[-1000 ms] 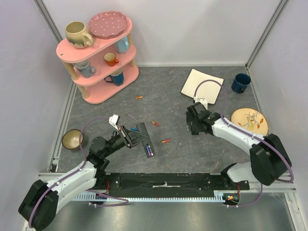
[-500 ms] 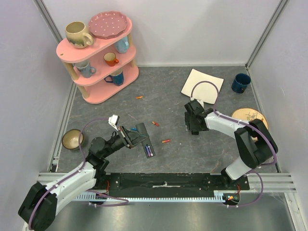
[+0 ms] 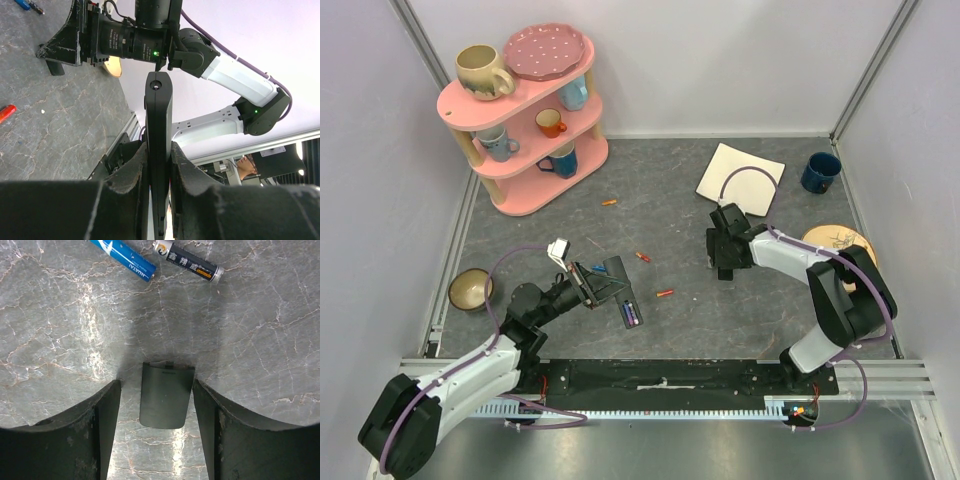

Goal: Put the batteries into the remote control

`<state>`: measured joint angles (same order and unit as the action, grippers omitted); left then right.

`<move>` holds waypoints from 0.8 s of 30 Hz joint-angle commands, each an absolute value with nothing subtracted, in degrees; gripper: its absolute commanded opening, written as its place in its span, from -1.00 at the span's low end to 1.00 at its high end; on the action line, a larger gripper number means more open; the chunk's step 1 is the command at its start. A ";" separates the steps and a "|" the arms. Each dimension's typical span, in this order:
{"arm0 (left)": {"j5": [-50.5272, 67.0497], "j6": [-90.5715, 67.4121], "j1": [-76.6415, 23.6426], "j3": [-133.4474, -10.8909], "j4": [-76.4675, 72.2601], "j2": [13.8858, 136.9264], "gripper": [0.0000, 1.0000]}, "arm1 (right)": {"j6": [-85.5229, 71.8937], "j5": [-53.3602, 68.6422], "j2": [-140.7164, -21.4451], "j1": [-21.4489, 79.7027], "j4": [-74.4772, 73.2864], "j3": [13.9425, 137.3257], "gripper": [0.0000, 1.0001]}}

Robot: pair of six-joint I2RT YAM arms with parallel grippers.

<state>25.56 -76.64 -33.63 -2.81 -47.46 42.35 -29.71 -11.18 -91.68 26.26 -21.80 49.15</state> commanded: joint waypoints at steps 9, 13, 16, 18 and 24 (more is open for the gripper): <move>24.43 -74.88 -33.84 0.00 -49.66 42.36 -0.96 | -28.92 -8.88 -91.15 25.23 -20.48 45.71 0.34; 24.52 -74.88 -33.84 0.00 -50.10 42.89 -0.96 | -28.56 -9.93 -90.27 25.31 -21.71 45.09 0.34; 24.78 -75.06 -33.84 0.00 -50.54 43.24 -0.96 | -28.91 -10.72 -90.00 25.23 -22.41 44.47 0.34; 24.87 -75.06 -33.84 0.00 -50.54 43.33 -0.96 | -29.18 -11.25 -89.83 25.31 -22.76 44.21 0.33; 25.14 -75.23 -33.84 0.00 -50.89 43.07 -0.96 | -29.53 -11.25 -89.65 25.93 -23.20 43.68 0.32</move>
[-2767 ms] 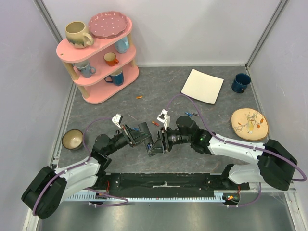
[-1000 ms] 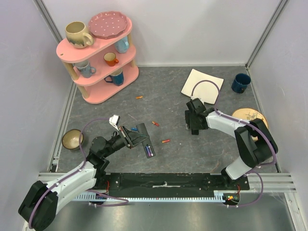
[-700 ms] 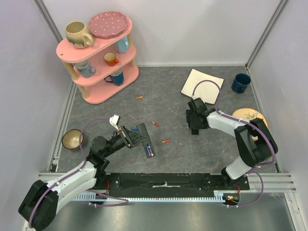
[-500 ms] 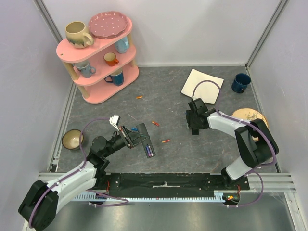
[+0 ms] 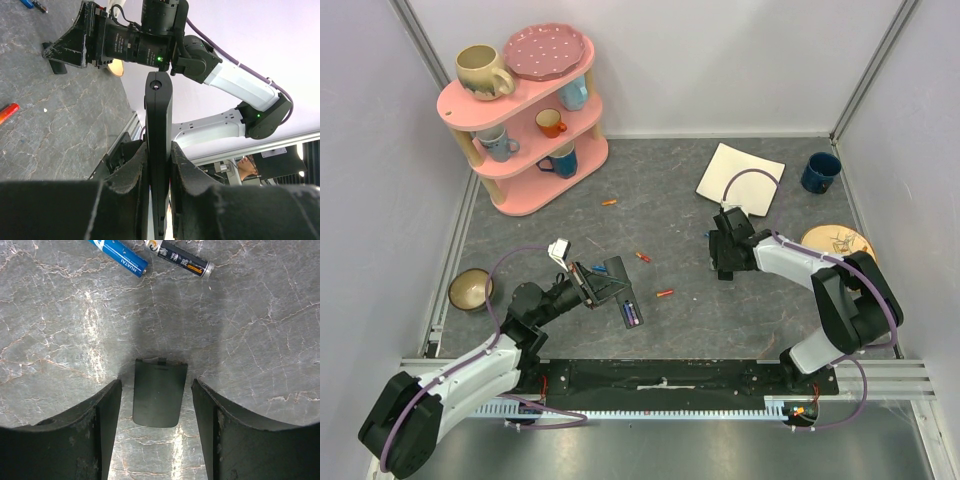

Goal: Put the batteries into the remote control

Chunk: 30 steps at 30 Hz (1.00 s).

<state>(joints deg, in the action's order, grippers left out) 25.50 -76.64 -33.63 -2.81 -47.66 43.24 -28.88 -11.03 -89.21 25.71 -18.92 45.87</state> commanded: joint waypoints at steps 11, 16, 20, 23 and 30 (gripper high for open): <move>25.31 -75.24 -33.84 0.88 -50.63 42.19 -0.96 | -30.32 -9.76 -90.18 26.72 -23.20 42.89 0.15; 25.58 -75.06 -33.84 0.26 -51.24 43.77 -0.96 | -30.85 -9.75 -89.30 26.89 -23.99 42.54 0.31; 25.75 -75.06 -33.84 0.18 -52.29 44.82 -0.96 | -31.02 -9.93 -88.68 27.25 -24.26 41.84 0.29; 26.01 -75.23 -33.84 0.18 -52.82 45.35 -0.96 | -31.20 -9.85 -89.12 27.33 -24.26 41.31 0.22; 26.10 -75.15 -33.84 0.26 -52.56 45.18 -0.96 | -31.90 -8.97 -89.82 27.51 -23.38 40.69 0.02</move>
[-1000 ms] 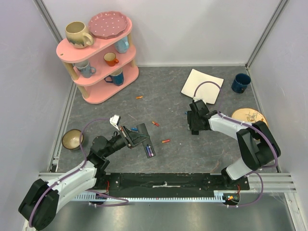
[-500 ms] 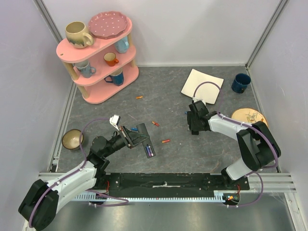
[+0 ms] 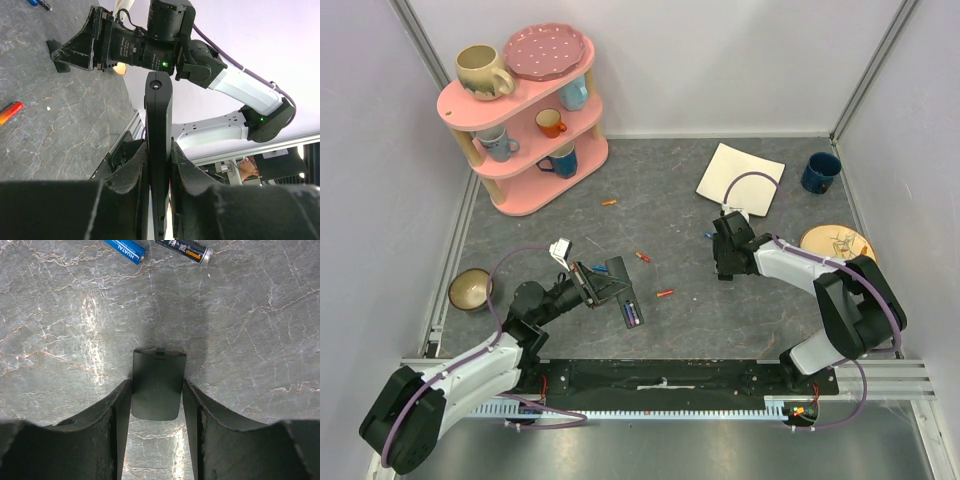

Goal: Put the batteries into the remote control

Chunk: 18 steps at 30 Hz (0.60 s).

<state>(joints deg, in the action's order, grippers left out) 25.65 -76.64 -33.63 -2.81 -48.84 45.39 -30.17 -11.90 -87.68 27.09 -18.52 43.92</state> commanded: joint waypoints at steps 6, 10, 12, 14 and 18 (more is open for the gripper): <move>26.19 -74.88 -33.84 -0.87 -52.47 46.05 -0.96 | -31.82 -7.47 -89.91 27.51 -22.41 40.34 -0.22; 26.19 -74.88 -33.84 -1.05 -52.91 46.58 -0.96 | -31.64 -7.03 -89.12 27.42 -22.06 40.08 -0.37; 26.02 -74.88 -33.84 -1.14 -53.00 46.67 -0.96 | -31.38 -6.25 -87.72 27.51 -22.06 40.08 -0.43; 25.58 -74.80 -33.84 -1.23 -53.17 46.50 -0.96 | -31.03 -5.54 -85.45 27.51 -22.24 40.08 -0.43; 24.26 -74.44 -33.84 -1.67 -52.82 46.23 -0.96 | -29.71 -5.10 -80.61 27.51 -25.30 41.22 -0.50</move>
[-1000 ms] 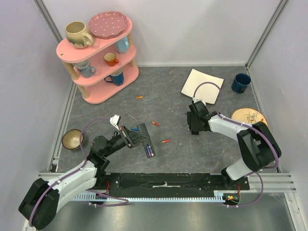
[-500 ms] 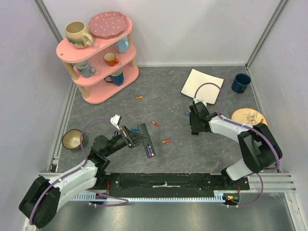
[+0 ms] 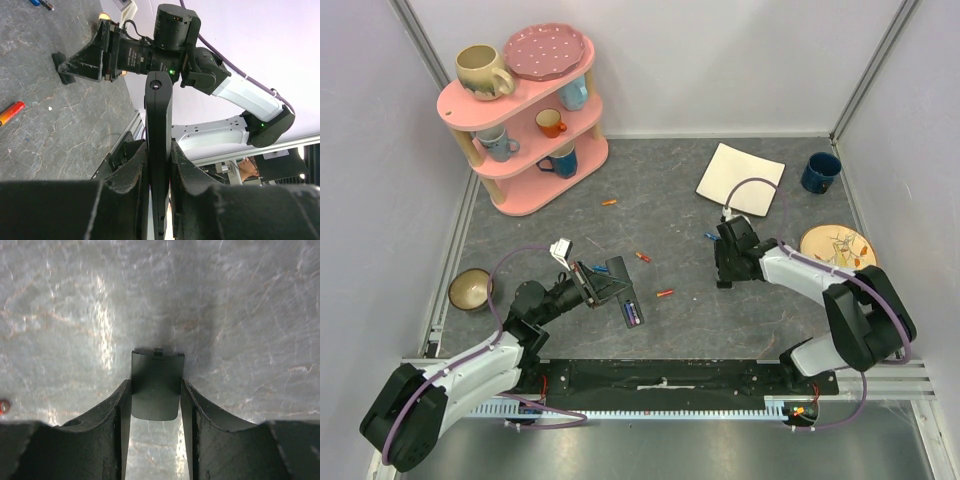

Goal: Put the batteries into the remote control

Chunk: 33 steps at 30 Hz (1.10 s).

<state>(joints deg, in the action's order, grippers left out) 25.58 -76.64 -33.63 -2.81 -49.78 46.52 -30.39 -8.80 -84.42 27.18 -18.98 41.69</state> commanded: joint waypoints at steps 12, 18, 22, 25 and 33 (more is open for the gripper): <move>21.27 -73.92 -33.84 -6.41 -58.78 56.84 -0.96 | -24.52 -5.01 -66.19 30.32 -42.27 55.70 -0.70; 20.83 -76.64 -33.92 -8.96 -71.44 68.54 -0.96 | -24.17 -4.48 -64.16 35.67 -47.72 62.21 -0.68; 21.53 -79.71 -34.28 -11.94 -80.92 77.84 -0.96 | -25.22 -5.10 -64.25 40.33 -50.18 65.74 -0.68; 21.18 -80.68 -35.07 -13.27 -84.37 81.03 -0.96 | -26.36 -4.66 -64.68 42.88 -51.68 68.46 -0.68; 18.90 -80.86 -37.97 -15.47 -87.36 87.36 -0.96 | -28.74 -4.39 -67.05 48.07 -51.07 70.84 -0.68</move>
